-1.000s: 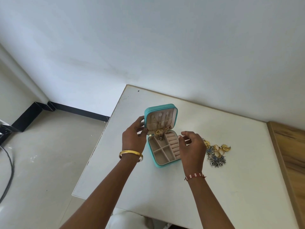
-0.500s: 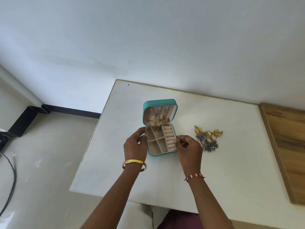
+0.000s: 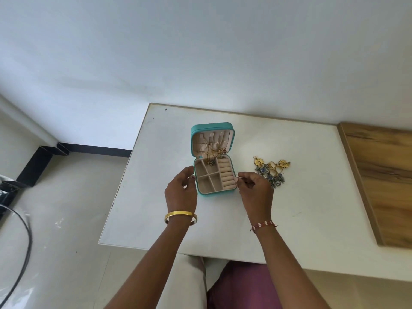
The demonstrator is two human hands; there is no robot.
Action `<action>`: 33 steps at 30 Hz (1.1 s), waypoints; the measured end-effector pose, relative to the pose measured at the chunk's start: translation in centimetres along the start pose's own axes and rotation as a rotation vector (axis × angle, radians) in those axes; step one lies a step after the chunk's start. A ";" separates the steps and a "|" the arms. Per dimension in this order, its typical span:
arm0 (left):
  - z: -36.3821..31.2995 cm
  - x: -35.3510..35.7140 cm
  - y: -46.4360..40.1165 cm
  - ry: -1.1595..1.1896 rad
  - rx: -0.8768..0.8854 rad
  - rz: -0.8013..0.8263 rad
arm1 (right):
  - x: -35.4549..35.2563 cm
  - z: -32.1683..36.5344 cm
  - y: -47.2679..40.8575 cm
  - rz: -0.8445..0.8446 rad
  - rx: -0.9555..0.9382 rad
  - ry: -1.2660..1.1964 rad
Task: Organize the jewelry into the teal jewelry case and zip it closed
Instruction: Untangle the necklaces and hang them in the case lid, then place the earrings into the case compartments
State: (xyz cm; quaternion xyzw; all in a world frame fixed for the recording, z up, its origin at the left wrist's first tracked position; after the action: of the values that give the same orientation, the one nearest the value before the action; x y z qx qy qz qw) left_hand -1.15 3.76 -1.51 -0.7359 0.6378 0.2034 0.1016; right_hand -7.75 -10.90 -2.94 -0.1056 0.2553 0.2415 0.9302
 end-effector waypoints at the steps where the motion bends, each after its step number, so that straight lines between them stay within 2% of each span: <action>1: -0.2 -0.1 0.4 0.013 0.004 -0.007 | -0.5 0.0 0.1 -0.004 -0.003 -0.003; 6: -1.2 0.2 2.3 0.047 -0.003 0.002 | -2.9 -0.8 0.3 -0.040 0.011 -0.014; 14: -1.7 4.6 7.4 0.104 -0.035 0.215 | -6.3 -5.0 -2.5 -0.145 0.073 0.070; 20: -2.1 7.4 8.2 0.054 0.024 0.305 | -5.7 -4.6 -5.6 -0.156 -0.072 0.163; 25: -2.4 8.5 7.8 0.030 0.042 0.336 | -4.3 -4.3 -7.2 -0.047 -0.145 0.365; 29: -2.7 8.7 7.9 0.084 -0.061 0.336 | -4.0 -4.0 -7.3 0.007 -0.238 0.570; 33: -3.3 8.6 8.4 0.176 -0.176 0.339 | -4.0 -4.2 -7.1 -0.009 -0.277 0.610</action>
State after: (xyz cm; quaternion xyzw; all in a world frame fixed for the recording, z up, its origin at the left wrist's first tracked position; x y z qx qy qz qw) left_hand -7.94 -6.72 -1.30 -0.6389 0.7387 0.2076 -0.0548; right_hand -8.95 -19.91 -3.86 -0.2999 0.4864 0.2269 0.7887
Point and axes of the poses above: each hand's wrist, its own y-axis away from the middle knuckle, its own x-axis out of the palm, z = x × y, the point moved 2 cm from there along -y, towards the middle knuckle, and after that the axes turned 12 degrees about -z, right-handed, at the moved point
